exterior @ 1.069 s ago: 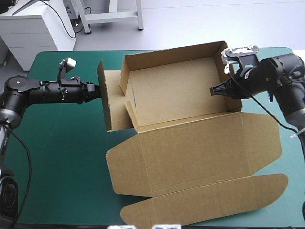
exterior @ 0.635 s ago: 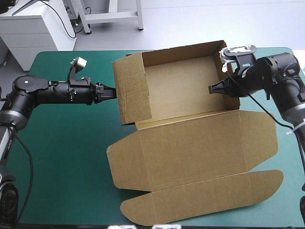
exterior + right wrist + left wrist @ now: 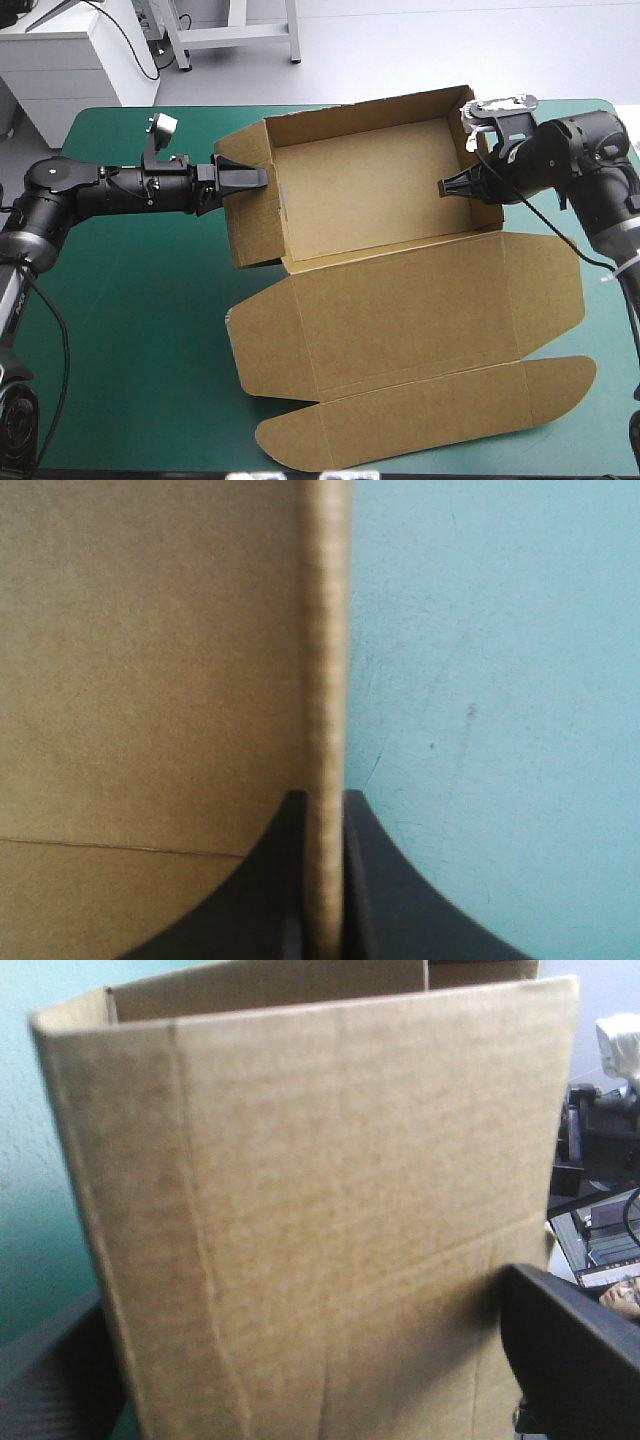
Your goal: Fold the box
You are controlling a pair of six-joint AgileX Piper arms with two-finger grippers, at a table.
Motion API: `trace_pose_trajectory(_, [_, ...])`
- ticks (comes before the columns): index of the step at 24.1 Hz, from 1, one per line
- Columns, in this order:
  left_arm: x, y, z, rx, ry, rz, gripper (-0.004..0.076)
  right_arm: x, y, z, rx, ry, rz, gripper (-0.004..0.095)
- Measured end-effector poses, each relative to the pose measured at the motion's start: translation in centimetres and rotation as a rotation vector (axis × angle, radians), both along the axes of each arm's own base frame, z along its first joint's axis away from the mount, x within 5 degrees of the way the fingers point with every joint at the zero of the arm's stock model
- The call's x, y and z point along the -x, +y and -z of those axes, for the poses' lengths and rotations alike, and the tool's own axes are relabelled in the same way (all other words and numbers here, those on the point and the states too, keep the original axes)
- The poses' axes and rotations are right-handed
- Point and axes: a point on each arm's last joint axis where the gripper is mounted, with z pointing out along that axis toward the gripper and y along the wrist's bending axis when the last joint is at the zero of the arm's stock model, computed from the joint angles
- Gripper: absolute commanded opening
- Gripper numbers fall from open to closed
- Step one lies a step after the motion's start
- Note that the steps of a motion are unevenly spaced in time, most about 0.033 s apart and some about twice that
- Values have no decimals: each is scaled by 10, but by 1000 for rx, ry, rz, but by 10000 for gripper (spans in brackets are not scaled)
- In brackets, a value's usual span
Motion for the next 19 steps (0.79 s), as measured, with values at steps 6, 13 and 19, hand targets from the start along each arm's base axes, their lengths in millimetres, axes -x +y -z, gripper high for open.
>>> trace_pose_trajectory(6, [0, 0, -1, 19, 9, -5, 694, 0, 0, 0, -1, 0, 1, -17])
trace_pose_trajectory(13, [0, -11, -4, 42, 30, -27, 694, 0, 0, 0, -17, 0, 22, -17])
trace_pose_trajectory(19, [15, -32, -14, -146, -24, -165, 694, 0, 0, 0, -22, -1, 28, -17])
